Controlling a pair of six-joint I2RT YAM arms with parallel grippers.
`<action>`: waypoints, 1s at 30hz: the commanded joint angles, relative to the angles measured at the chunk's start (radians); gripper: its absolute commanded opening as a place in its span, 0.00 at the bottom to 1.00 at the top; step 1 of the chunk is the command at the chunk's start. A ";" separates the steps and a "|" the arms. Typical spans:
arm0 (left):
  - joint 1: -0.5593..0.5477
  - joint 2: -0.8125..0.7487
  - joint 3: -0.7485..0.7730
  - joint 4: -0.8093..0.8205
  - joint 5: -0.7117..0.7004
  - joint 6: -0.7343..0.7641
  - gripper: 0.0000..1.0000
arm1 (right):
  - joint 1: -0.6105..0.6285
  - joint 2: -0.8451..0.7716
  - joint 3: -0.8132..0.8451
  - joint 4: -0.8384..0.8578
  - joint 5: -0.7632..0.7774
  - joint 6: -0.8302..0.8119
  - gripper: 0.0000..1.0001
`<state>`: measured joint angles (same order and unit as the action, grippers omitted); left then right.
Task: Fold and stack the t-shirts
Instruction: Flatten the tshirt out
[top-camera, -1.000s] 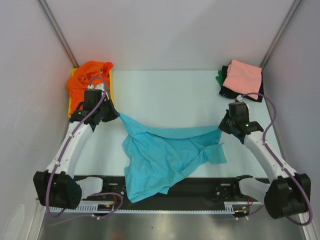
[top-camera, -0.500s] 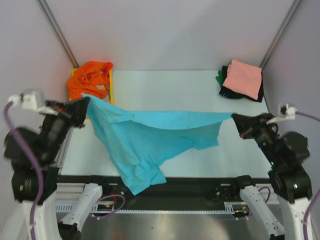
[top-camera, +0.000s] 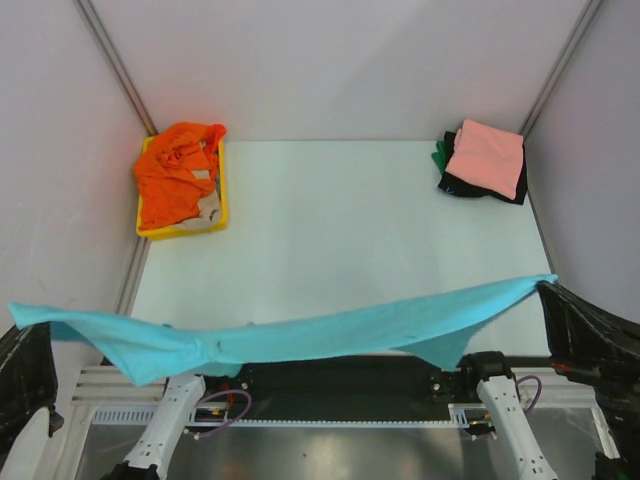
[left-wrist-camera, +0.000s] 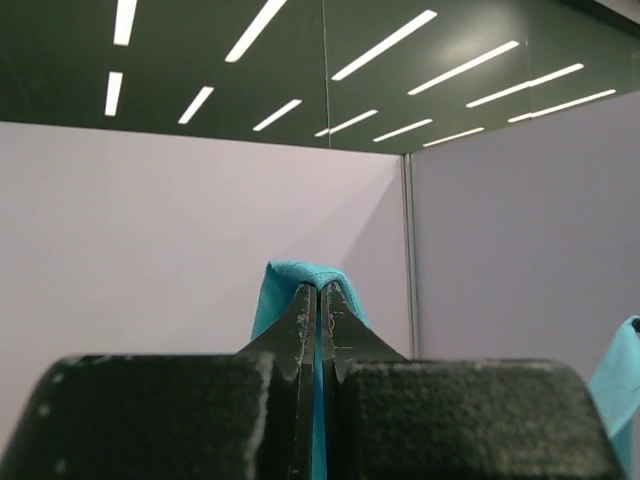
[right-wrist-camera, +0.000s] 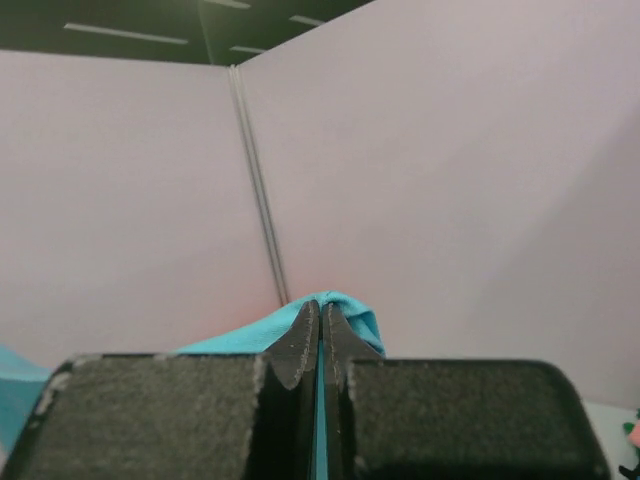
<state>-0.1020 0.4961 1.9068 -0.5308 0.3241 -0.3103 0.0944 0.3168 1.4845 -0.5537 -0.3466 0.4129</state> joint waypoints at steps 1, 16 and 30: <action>0.008 0.163 0.043 0.006 0.026 -0.004 0.00 | -0.005 0.121 0.063 -0.038 0.124 -0.025 0.00; 0.010 1.019 -0.084 -0.061 0.030 -0.003 0.00 | -0.005 0.763 -0.167 0.038 0.491 0.086 0.00; -0.033 1.649 0.292 -0.187 -0.028 0.025 0.85 | -0.004 1.176 -0.151 0.265 0.472 0.000 1.00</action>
<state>-0.1089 2.2608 2.1365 -0.7059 0.3172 -0.3042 0.0807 1.4830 1.2926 -0.3408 0.1349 0.4347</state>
